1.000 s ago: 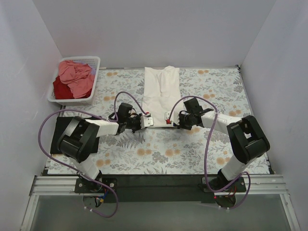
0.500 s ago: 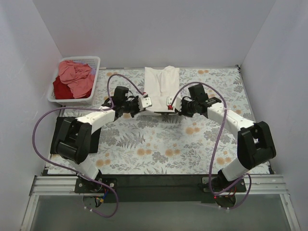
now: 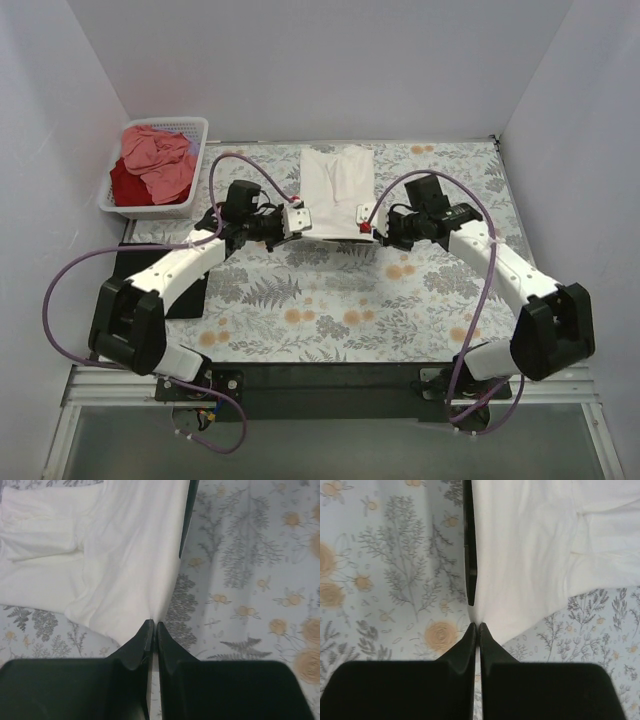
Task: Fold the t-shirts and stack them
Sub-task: Fold the tshirt
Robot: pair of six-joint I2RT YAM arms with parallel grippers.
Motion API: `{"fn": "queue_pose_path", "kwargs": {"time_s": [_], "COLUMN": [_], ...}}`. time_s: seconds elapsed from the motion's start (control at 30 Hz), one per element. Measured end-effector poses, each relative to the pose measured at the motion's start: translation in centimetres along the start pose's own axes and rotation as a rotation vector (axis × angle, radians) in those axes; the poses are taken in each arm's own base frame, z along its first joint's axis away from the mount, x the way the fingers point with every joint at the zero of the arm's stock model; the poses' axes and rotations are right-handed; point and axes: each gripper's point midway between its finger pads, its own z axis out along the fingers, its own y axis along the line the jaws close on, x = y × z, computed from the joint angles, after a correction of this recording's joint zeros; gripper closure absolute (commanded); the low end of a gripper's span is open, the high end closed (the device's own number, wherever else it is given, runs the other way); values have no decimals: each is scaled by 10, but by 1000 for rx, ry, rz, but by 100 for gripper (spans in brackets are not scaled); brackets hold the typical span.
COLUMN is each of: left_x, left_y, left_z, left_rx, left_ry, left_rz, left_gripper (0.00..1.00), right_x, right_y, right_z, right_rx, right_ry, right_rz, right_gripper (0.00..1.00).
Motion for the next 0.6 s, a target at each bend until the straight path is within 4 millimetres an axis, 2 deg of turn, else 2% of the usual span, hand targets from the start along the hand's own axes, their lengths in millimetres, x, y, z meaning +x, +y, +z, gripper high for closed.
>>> {"fn": "queue_pose_path", "kwargs": {"time_s": [0.07,0.23,0.27,0.33,0.4,0.47,0.53,0.6], "left_x": [-8,-34,-39,-46,-48,-50,-51,-49], "left_y": [-29,-117,-131,-144,-147,-139,-113,-76], "left_z": [-11,-44,-50,-60,-64,-62,-56,-47], "left_rx": [55,219,251,279,292,300,282,242], "left_ry": [-8,-61,-72,-84,-77,-66,-60,-58], "left_rz": [-2,-32,-53,-98,-157,-216,-278,-323], "left_gripper": [100,100,100,100,100,100,100,100], "right_x": [-3,-21,-25,-34,-39,-43,-46,-44], "right_y": [24,80,89,105,116,111,95,72], "right_z": [-11,-41,-46,-54,-58,-58,-51,-40], "right_rx": [-32,-126,-145,-182,-231,-256,-271,-268], "right_ry": [-13,-67,-75,-95,-92,-78,-63,-49], "right_rz": [4,27,32,49,83,109,130,141], "right_gripper": [99,99,99,99,99,99,99,99]}}
